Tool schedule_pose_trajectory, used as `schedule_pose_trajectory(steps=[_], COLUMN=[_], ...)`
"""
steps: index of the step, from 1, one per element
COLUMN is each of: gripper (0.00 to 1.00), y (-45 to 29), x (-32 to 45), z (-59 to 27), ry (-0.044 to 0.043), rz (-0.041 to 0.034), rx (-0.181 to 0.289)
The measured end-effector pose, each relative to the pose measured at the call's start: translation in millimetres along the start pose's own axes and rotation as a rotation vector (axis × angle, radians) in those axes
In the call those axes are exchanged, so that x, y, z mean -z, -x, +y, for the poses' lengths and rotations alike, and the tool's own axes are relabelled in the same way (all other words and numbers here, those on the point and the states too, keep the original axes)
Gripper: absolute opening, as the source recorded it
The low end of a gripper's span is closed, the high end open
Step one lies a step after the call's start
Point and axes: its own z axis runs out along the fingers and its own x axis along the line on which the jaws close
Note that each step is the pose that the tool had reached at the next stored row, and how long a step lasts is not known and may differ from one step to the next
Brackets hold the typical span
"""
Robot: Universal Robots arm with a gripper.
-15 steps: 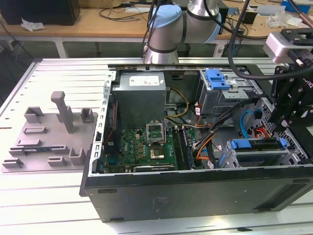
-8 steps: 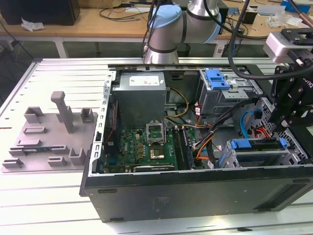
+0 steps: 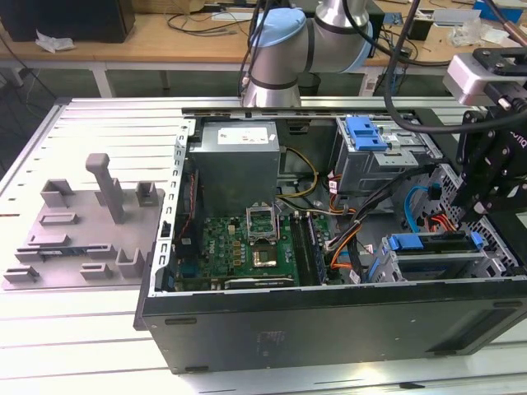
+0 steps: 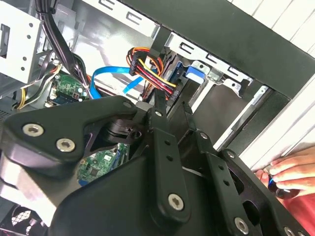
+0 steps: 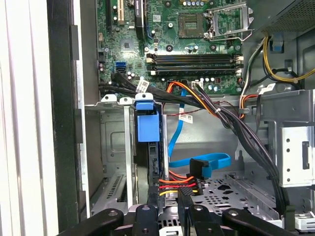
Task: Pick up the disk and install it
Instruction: 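Insert the second disk wire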
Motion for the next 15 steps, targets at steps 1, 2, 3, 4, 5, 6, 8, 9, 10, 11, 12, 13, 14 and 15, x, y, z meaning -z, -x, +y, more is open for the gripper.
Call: schedule_pose_trajectory(steps=[1,2,3,4,5,6,8,9,10,11,12,13,14,15], gripper=[0.3,0.3,0.3,0.3,0.3,0.3,0.3,0.3,0.3,0.3,0.3,0.3,0.3,0.3], y=[0.2,0.5,0.8,1.3,1.9,3.4,9.0,12.5,15.0,17.0,19.1,20.9,22.5,23.8], x=[-0.1,0.0,0.0,0.1,0.1,0.3,1.3,1.8,2.2,2.5,2.7,3.0,3.4,3.5], z=[0.0,0.0,0.0,0.0,0.0,0.1,0.3,0.5,0.6,0.8,0.8,0.9,1.0,1.0], ry=[-0.0002,-0.0005,-0.0008,-0.0011,-0.0012,-0.0014,-0.0022,-0.0027,-0.0032,-0.0037,-0.0042,-0.0048,-0.0053,-0.0057], rz=[0.0061,0.0138,0.0197,0.0258,0.0284,0.0327,0.0486,0.0598,0.0703,0.0793,0.0907,0.1021,0.1127,0.1213], rx=[0.0,0.0,0.0,0.0,0.0,0.0,0.001,0.001,0.001,0.002,0.003,0.005,0.006,0.007])
